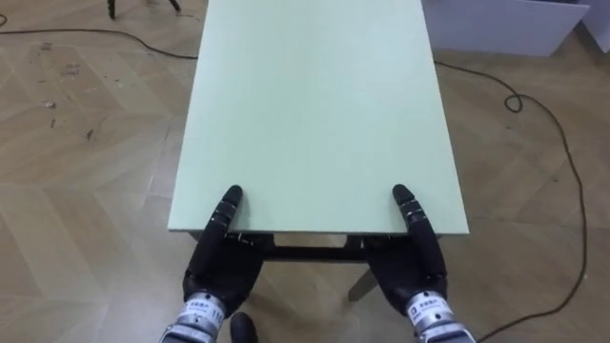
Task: Move table with human
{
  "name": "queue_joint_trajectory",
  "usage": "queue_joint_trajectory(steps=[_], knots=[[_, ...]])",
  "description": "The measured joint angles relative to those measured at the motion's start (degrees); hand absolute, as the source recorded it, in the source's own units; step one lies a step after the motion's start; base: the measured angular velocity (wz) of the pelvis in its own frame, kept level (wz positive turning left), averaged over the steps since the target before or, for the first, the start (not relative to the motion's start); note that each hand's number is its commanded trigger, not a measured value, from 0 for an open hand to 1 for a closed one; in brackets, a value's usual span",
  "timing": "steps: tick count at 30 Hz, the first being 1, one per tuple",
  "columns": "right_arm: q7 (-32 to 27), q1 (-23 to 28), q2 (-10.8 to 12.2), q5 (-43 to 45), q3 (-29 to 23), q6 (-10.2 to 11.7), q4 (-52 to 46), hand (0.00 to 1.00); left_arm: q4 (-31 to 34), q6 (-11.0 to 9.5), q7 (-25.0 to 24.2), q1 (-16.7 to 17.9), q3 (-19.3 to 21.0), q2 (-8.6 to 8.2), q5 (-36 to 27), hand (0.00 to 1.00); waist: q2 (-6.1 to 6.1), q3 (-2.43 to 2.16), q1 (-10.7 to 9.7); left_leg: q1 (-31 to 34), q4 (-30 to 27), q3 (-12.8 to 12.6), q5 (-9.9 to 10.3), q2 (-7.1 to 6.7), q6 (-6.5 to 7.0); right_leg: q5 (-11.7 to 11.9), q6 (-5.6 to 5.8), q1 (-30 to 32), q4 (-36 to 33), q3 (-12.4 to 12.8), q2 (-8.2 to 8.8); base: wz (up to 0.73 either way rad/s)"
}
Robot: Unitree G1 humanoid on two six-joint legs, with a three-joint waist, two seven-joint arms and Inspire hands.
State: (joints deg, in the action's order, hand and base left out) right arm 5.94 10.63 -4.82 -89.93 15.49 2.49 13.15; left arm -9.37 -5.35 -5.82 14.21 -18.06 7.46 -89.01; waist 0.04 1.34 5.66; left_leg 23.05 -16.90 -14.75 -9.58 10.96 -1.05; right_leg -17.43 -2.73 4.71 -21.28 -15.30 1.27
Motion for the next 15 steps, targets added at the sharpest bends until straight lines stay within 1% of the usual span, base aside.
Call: queue_joint_trajectory(steps=[1, 2, 3, 4, 5, 6, 7, 8, 9, 10, 11, 12, 13, 14, 15], knots=[[-0.02, -0.22, -0.07, 0.58, 0.27, -0.12, 0.42, 1.00, 0.01, -0.23, -0.14, 0.84, 0.02, -0.15, -0.63, 1.00, 0.09, 0.04, 0.28, 0.05, -4.33, 0.11, 3.34, -0.06, 0.50, 0.58, 0.15, -0.34, 0.52, -0.85, 0.74, -0.62], [-0.08, -0.27, -0.24, 1.42, 0.79, -0.05, 0.74, 1.00, 0.02, -0.33, -0.42, 2.01, -0.16, -0.44, -1.75, 1.00, 0.80, 0.06, 0.13, -0.01, -12.67, 0.89, 9.66, -0.59, 0.46, 1.92, 0.40, -1.56, 2.26, -3.47, 1.52, -0.09], [-0.17, -0.37, -0.34, 2.03, 1.06, -0.05, 0.75, 1.00, 0.05, -0.32, -0.42, 2.55, -0.23, -0.46, -2.01, 1.00, 1.32, 0.01, -0.65, -0.22, -19.43, 1.56, 14.68, -0.77, 0.92, 3.22, 0.77, -2.11, 3.59, -6.14, 1.71, 0.18], [-0.19, -0.48, -0.40, 2.53, 1.03, -0.04, 0.75, 1.00, 0.06, -0.32, -0.42, 2.61, -0.23, -0.38, -2.01, 1.00, 1.45, 0.09, -1.12, -0.61, -22.11, 1.83, 16.83, -0.61, 1.10, 3.53, 0.62, -2.17, 3.91, -7.77, 1.73, 0.50], [-0.18, -0.69, -0.49, 3.02, 0.96, -0.01, 0.75, 1.00, 0.06, -0.27, -0.42, 2.69, -0.19, -0.33, -2.06, 1.00, 1.63, 0.21, -2.51, -2.02, -26.44, 2.96, 20.74, -0.46, 1.10, 3.93, 0.43, -2.28, 4.34, -10.72, 1.59, 0.66], [-0.18, -0.99, -0.83, 3.73, 0.72, -0.01, 0.60, 1.00, 0.33, -0.23, -0.42, 2.74, -0.21, -0.65, -2.01, 1.00, 1.88, 0.34, -3.70, -4.40, -29.10, 3.20, 23.85, 0.08, 0.73, 4.04, 0.37, -2.27, 4.39, -13.75, 1.63, 0.64], [-0.19, -1.07, -0.90, 3.90, 0.60, 0.02, 0.24, 1.00, 0.46, -0.16, -0.42, 2.73, -0.22, -0.99, -2.01, 1.00, 2.27, 0.55, -4.03, -5.98, -30.07, 3.12, 25.32, 0.58, 0.45, 4.05, 0.38, -2.27, 4.33, -15.01, 1.62, 0.51], [-0.20, -1.01, -1.33, 4.57, 0.11, 0.17, -0.66, 1.00, 0.79, 0.02, -0.42, 2.72, -0.21, -1.82, -1.95, 1.00, 3.20, 0.91, -4.46, -9.48, -31.06, 3.02, 27.59, 1.49, -0.07, 4.07, 0.49, -1.93, 4.01, -16.01, 1.48, 0.36], [-0.19, -1.03, -1.49, 5.05, -0.43, 0.19, -1.42, 1.00, 1.24, 0.17, -0.42, 2.72, -0.20, -2.21, -1.92, 1.00, 4.17, 0.92, -5.22, -12.57, -30.42, 3.11, 28.72, 2.39, -1.13, 3.80, 0.84, -1.02, 2.50, -16.57, 1.53, 0.37], [-0.19, -1.09, -1.67, 5.02, -0.52, 0.20, -1.87, 1.00, 1.38, 0.19, -0.42, 2.55, -0.13, -2.37, -1.92, 1.00, 4.73, 1.07, -5.59, -13.09, -28.10, 3.88, 29.68, 2.22, -1.83, 3.65, 1.00, -0.32, 0.91, -16.56, 1.68, 0.45], [-0.16, -1.03, -2.01, 5.09, -0.51, 0.25, -2.04, 1.00, 1.36, 0.22, -0.29, 2.40, -0.05, -2.53, -1.95, 1.00, 4.58, 1.07, -6.68, -13.98, -24.24, 4.45, 30.22, 0.30, -1.71, 3.70, 0.73, 1.76, -2.40, -14.02, 2.59, 0.57], [-0.09, -0.87, -2.26, 5.08, -0.08, 0.43, -2.08, 1.00, 1.21, 0.25, 0.05, 2.38, -0.11, -2.46, -2.10, 1.00, 4.68, 1.11, -8.20, -16.04, -19.83, 7.24, 30.20, -1.56, -1.71, 4.05, -0.36, 4.92, -6.79, -8.63, 2.98, 0.55], [-0.10, -0.77, -2.20, 5.09, 0.18, 0.59, -2.07, 1.00, 1.08, 0.23, 0.05, 2.39, -0.16, -2.40, -2.09, 1.00, 4.70, 1.04, -8.66, -16.93, -18.07, 8.41, 30.21, -2.00, -1.71, 3.78, -0.63, 6.30, -6.93, -5.61, 2.01, 0.36], [-0.12, -0.98, -1.76, 5.08, 0.40, 0.63, -2.27, 1.00, 1.31, 0.00, -0.04, 2.08, -0.02, -2.01, -2.07, 1.00, 4.56, 0.73, -8.45, -17.09, -15.24, 10.50, 30.21, -2.26, -1.71, 5.04, -1.50, 8.79, -1.66, -0.96, -1.67, 0.15], [-0.17, -1.20, -1.70, 5.05, 0.74, 0.74, -2.78, 1.00, 1.56, -0.03, -0.10, 1.89, 0.49, -1.81, -2.34, 1.00, 3.87, 0.68, -8.32, -17.26, -12.86, 10.80, 30.40, -2.97, -2.04, 10.37, -2.07, 10.47, 1.38, -0.30, -2.31, 0.20]])
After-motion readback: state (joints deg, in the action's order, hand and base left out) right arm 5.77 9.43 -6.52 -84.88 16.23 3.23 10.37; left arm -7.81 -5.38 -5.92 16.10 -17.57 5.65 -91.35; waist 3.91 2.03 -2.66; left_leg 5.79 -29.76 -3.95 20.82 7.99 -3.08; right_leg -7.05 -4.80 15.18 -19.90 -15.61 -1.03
